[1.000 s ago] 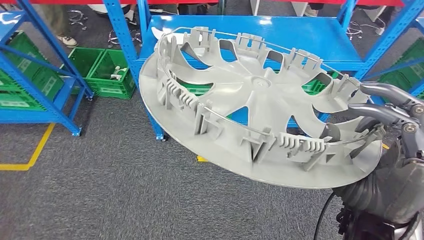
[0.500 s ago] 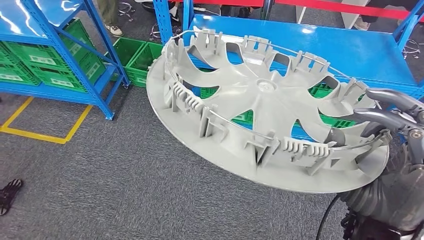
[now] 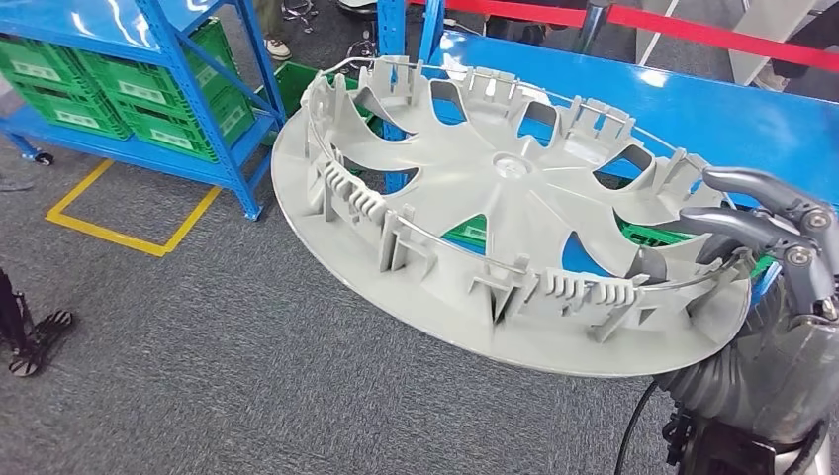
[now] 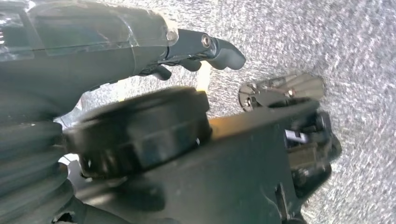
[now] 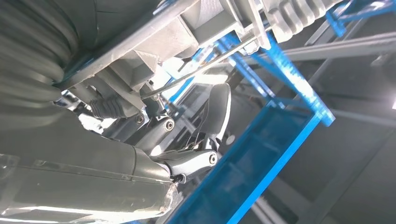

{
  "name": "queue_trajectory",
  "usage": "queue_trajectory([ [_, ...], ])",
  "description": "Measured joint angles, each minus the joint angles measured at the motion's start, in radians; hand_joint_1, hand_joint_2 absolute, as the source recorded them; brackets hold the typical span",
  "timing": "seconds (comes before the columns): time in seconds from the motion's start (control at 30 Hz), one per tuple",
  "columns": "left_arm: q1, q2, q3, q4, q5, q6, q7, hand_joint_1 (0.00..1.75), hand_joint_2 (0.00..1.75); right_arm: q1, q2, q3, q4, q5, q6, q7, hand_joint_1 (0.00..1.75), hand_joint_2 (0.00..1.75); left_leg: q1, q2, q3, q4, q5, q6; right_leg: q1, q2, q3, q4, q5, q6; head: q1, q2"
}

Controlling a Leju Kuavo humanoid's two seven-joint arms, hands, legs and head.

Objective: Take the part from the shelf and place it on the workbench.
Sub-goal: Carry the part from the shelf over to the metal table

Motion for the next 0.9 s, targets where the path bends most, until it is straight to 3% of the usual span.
queue_trajectory([
  [0.07,-0.001,-0.001,0.0,0.0,0.0,0.0,0.0,0.0,1.75,0.0,0.0,0.0,0.0,0.0,0.0,0.0,1.75,1.75,0.004,-0.022,0.003,-0.004,0.003,0.011,-0.003,0.044,-0.032,0.079,-0.052,0.005,0.01,0.0],
  [0.13,-0.002,-0.001,0.0,0.0,0.0,0.0,0.0,0.0,1.75,0.001,-0.001,0.0,0.0,0.0,0.0,0.0,1.75,1.75,0.001,-0.046,0.005,-0.003,0.002,0.017,-0.002,0.076,-0.097,0.217,-0.113,0.005,0.023,0.0],
  [0.17,-0.001,-0.002,0.0,0.0,0.0,0.0,-0.001,0.0,1.75,0.002,0.0,0.0,0.0,0.0,0.0,0.0,1.75,1.75,-0.001,-0.059,0.006,-0.003,0.002,0.018,-0.002,0.081,-0.123,0.265,-0.123,0.003,0.028,0.0],
  [0.2,-0.001,-0.002,0.0,0.0,0.0,0.0,-0.001,0.0,1.75,0.003,0.0,0.0,0.0,0.0,0.0,0.0,1.75,1.75,-0.003,-0.072,0.008,-0.003,0.002,0.019,-0.002,0.083,-0.134,0.279,-0.113,0.001,0.031,0.0],
  [0.23,0.0,-0.002,0.0,0.0,0.0,0.0,-0.001,0.0,1.75,0.003,0.0,0.0,0.001,0.0,0.0,0.0,1.75,1.75,-0.005,-0.085,0.01,-0.003,0.002,0.019,-0.002,0.086,-0.128,0.254,-0.084,-0.002,0.033,0.0],
  [0.3,0.0,-0.002,0.0,0.0,0.0,0.0,-0.001,0.0,1.75,0.002,0.0,0.0,0.001,0.0,0.0,0.0,1.75,1.75,-0.007,-0.107,0.014,-0.002,0.002,0.018,-0.002,0.109,-0.08,0.13,-0.005,-0.012,0.036,0.0],
  [0.33,-0.001,-0.003,0.0,0.0,0.0,0.0,-0.002,0.0,1.75,0.001,0.0,0.0,0.0,0.0,0.0,0.0,1.75,1.75,-0.008,-0.118,0.013,-0.001,0.002,0.016,-0.002,0.123,-0.055,0.069,0.019,-0.017,0.035,0.0],
  [0.4,-0.001,-0.004,0.0,0.0,0.0,0.0,-0.002,0.0,1.75,0.0,0.0,0.0,0.0,0.0,0.0,0.0,1.75,1.75,-0.006,-0.133,0.007,0.0,0.005,0.008,0.0,0.141,-0.032,0.011,0.031,-0.023,0.033,0.0],
  [0.47,0.001,-0.003,0.0,0.0,0.0,0.0,-0.002,0.0,1.75,-0.001,0.0,0.0,0.0,0.0,0.0,0.0,1.75,1.75,-0.002,-0.141,0.001,-0.002,0.007,-0.003,0.002,0.127,-0.028,0.0,0.033,-0.029,0.033,0.0],
  [0.53,0.002,-0.002,0.0,0.0,0.0,0.001,-0.002,0.0,1.75,-0.002,0.0,0.0,0.0,0.0,0.0,0.0,1.75,1.75,-0.005,-0.097,-0.012,0.024,-0.014,-0.014,-0.001,0.109,-0.022,-0.013,0.039,-0.038,0.028,0.0],
  [0.6,0.0,-0.002,0.0,0.0,0.0,0.001,-0.002,0.0,1.75,-0.003,0.0,0.0,0.0,0.0,0.0,0.0,1.75,1.75,-0.001,-0.045,-0.06,0.122,-0.07,-0.026,-0.002,0.088,-0.017,-0.019,0.042,-0.044,0.015,0.0],
  [0.67,0.0,-0.002,0.0,0.0,0.0,0.001,-0.002,0.0,1.75,-0.003,0.001,0.0,0.001,0.0,0.0,0.0,1.75,1.75,0.008,-0.04,-0.12,0.24,-0.116,-0.037,-0.002,0.067,-0.017,-0.018,0.04,-0.045,0.005,0.0],
  [0.7,0.0,-0.001,0.0,0.0,0.0,0.001,-0.002,0.0,1.75,-0.003,0.001,0.001,0.002,0.0,0.0,0.0,1.75,1.75,0.012,-0.04,-0.132,0.263,-0.115,-0.041,-0.003,0.056,-0.016,-0.018,0.039,-0.044,0.002,0.0],
  [0.73,0.0,-0.001,0.0,0.0,0.0,0.001,-0.002,0.0,1.75,-0.003,0.001,0.001,0.003,0.0,0.0,0.0,1.75,1.75,0.015,-0.038,-0.125,0.248,-0.095,-0.043,-0.004,0.045,-0.014,-0.018,0.037,-0.042,-0.001,0.0],
  [0.77,0.0,-0.001,0.0,0.0,0.0,0.001,-0.002,0.0,1.75,-0.003,0.002,0.001,0.004,0.0,0.0,0.0,1.75,1.75,0.017,-0.03,-0.098,0.195,-0.062,-0.045,-0.004,0.035,-0.011,-0.017,0.034,-0.038,-0.004,0.0],
  [0.83,0.0,0.0,0.0,0.0,0.0,0.001,-0.002,0.0,1.75,-0.004,0.002,0.001,0.006,-0.001,0.0,0.0,1.75,1.75,0.013,0.015,-0.029,0.063,-0.009,-0.042,-0.002,0.019,-0.004,-0.014,0.026,-0.027,-0.007,0.0],
  [0.9,-0.001,0.0,0.0,0.0,0.0,0.001,-0.002,0.0,1.75,-0.007,0.003,0.001,0.006,-0.001,0.0,0.0,1.75,1.75,0.005,0.043,0.002,0.003,0.001,-0.03,0.002,0.003,0.001,-0.013,0.02,-0.015,-0.006,0.0],
])
